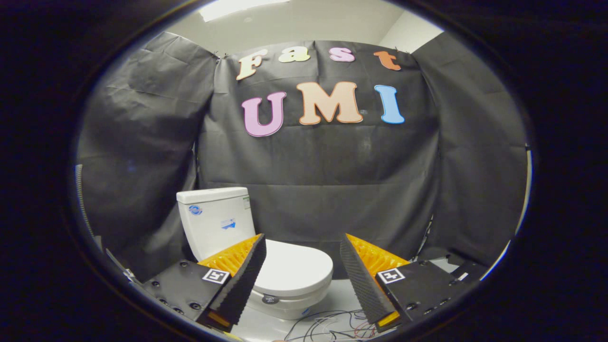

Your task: Open the toilet lid.

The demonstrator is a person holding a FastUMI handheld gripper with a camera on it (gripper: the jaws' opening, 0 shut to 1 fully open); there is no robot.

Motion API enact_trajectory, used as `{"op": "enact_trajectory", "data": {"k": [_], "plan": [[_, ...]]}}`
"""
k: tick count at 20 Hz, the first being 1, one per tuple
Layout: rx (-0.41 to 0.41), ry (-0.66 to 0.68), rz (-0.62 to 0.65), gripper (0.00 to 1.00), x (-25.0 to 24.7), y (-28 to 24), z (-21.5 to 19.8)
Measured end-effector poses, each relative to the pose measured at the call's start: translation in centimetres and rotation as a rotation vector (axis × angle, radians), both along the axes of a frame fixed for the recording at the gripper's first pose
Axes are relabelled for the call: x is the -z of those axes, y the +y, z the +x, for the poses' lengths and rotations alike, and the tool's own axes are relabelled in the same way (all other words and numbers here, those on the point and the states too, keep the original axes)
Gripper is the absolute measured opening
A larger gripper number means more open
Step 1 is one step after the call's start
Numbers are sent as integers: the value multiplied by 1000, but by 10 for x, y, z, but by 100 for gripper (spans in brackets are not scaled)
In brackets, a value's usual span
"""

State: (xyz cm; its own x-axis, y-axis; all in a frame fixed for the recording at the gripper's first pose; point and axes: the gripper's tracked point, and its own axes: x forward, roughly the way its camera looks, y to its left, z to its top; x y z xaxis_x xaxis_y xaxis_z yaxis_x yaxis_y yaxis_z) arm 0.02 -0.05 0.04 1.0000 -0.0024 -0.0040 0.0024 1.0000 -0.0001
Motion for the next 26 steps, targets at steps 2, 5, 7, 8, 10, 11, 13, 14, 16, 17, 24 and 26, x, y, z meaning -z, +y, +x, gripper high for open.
{"op": "enact_trajectory", "data": {"k": [2,5,7,8,10,11,13,14,16,17,24,26], "plan": [[1,0,0,97,0,0,-1],[2,-2,-2,97,0,1,2],[-1,8,-4,97,4,2,5],[-1,18,-4,97,6,2,7],[0,7,-4,97,0,1,16],[4,1,-4,97,-3,1,22],[6,13,-6,97,2,1,30],[3,11,-3,97,2,3,34],[-6,1,-10,97,-1,5,49],[-11,7,-17,97,1,7,58],[-41,-24,55,97,-2,53,115],[37,-61,130,97,-4,58,124]]}}
